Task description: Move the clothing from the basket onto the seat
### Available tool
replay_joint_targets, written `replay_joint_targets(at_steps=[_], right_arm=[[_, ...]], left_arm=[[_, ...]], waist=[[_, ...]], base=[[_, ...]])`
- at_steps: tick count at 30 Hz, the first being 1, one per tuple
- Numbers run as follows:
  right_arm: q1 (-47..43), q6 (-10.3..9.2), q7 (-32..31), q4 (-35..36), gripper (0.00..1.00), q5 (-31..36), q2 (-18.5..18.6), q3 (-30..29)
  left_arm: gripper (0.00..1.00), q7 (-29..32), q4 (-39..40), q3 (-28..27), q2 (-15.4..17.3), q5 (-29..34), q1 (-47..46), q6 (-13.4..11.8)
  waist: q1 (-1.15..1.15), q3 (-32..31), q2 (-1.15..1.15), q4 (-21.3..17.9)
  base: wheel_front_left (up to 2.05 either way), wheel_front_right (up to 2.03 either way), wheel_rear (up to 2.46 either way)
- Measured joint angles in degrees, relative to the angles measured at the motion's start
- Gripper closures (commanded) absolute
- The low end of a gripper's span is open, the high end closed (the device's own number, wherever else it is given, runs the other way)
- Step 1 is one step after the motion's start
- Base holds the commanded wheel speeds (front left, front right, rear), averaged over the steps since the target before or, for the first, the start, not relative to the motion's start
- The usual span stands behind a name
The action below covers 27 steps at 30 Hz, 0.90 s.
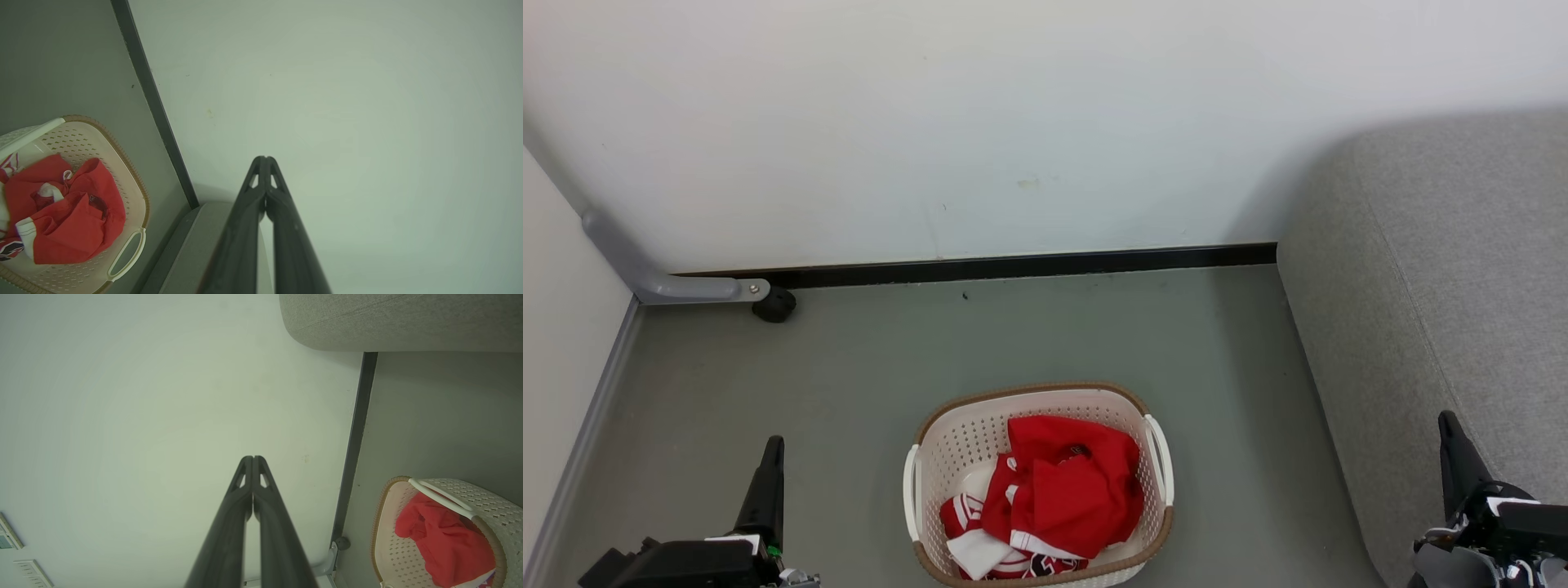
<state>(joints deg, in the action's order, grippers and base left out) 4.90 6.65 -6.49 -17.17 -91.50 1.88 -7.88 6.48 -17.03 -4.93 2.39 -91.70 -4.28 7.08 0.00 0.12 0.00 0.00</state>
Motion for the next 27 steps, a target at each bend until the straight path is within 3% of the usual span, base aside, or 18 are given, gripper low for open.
replay_joint_targets(at_steps=[27], right_arm=[[0.0,0.0,0.0,0.0,1.0,0.0,0.0,0.0]], left_arm=[[1.0,0.0,0.0,0.0,0.0,0.0,0.0,0.0]], waist=[[0.0,0.0,0.0,0.0]], base=[[0.0,0.0,0.0]])
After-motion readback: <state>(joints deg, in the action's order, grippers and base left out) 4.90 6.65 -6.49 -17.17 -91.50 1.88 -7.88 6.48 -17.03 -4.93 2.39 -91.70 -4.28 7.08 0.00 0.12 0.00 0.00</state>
